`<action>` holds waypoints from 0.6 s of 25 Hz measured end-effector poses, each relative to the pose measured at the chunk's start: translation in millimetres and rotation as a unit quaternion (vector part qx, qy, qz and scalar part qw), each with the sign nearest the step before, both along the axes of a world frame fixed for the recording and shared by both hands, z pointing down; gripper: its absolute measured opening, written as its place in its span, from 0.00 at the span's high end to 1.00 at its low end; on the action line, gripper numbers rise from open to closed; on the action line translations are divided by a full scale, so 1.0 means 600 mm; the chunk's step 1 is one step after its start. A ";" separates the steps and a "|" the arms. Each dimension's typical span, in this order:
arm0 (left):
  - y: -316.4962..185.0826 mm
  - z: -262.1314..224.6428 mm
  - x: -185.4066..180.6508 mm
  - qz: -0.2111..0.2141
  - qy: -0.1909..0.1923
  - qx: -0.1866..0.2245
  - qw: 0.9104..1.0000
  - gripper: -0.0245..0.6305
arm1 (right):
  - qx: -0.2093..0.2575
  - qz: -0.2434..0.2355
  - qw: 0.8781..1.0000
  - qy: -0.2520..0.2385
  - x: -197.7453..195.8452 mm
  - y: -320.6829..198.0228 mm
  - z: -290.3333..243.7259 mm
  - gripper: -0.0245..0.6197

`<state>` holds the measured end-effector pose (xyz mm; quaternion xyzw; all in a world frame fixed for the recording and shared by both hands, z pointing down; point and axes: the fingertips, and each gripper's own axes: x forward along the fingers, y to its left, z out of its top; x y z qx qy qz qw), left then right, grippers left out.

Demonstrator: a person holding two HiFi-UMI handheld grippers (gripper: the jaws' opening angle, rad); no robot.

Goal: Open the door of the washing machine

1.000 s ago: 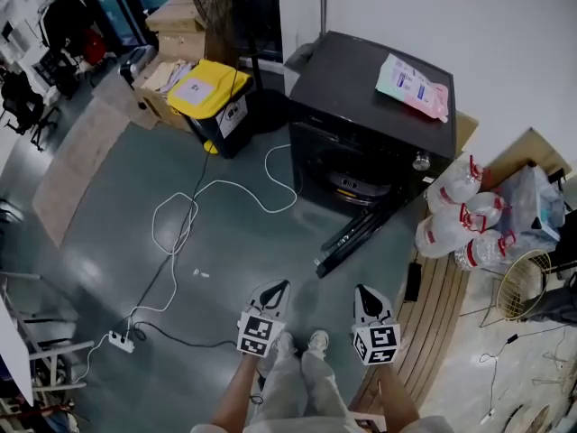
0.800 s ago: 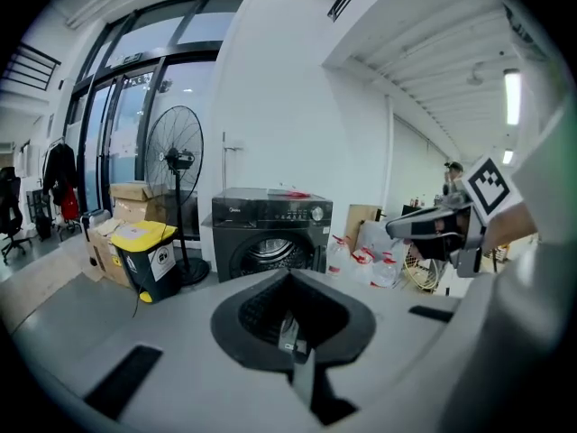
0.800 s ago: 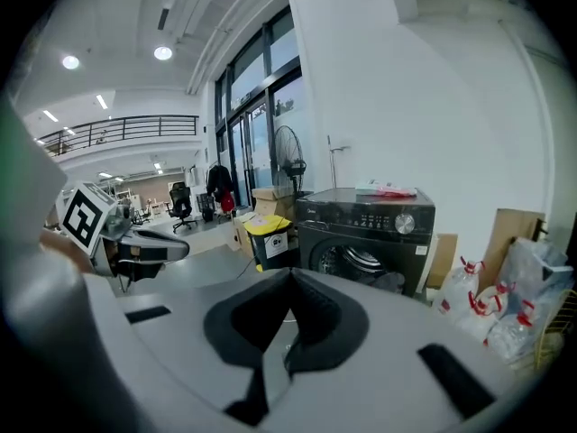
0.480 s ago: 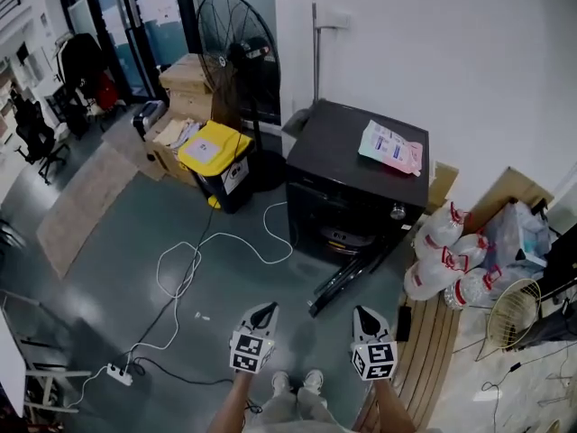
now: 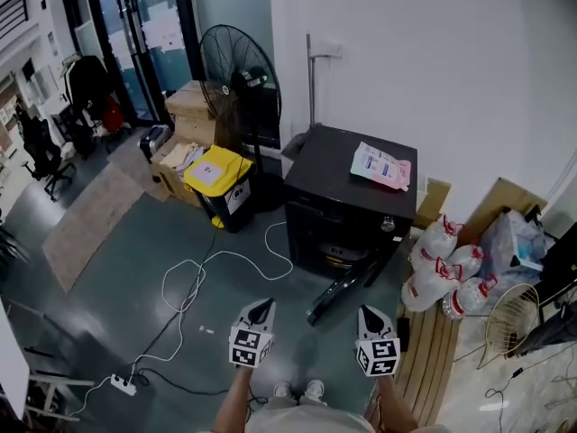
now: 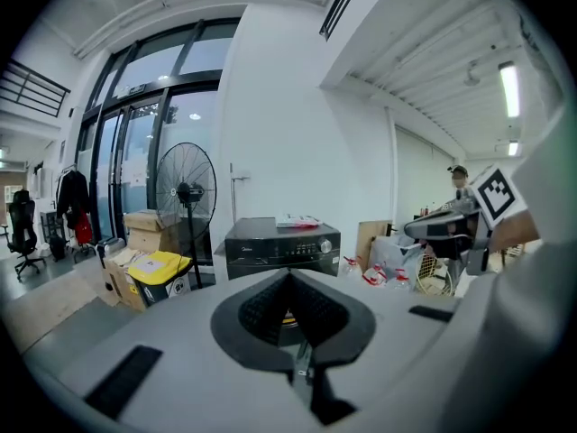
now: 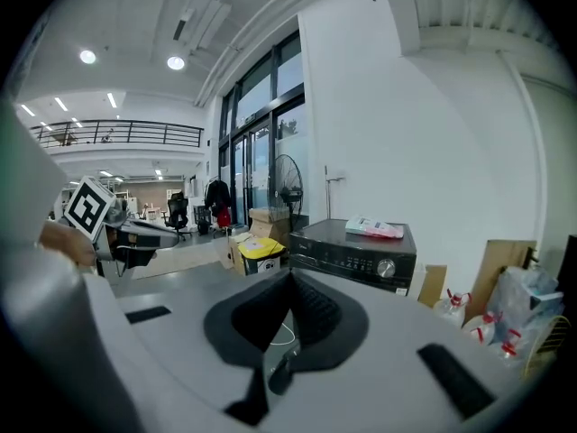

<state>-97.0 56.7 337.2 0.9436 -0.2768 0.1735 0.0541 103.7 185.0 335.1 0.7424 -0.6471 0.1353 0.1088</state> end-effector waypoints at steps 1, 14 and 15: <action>0.003 -0.004 -0.003 -0.001 0.000 0.001 1.000 0.95 | 0.001 0.002 1.000 -0.001 0.000 0.006 -0.003 0.96; 0.036 -0.044 -0.010 -0.023 0.014 0.012 1.000 0.95 | 0.020 0.016 1.000 0.002 0.026 0.058 -0.033 0.96; 0.040 -0.043 -0.010 -0.025 0.016 0.010 1.000 0.95 | 0.019 0.016 1.000 0.002 0.027 0.063 -0.032 0.96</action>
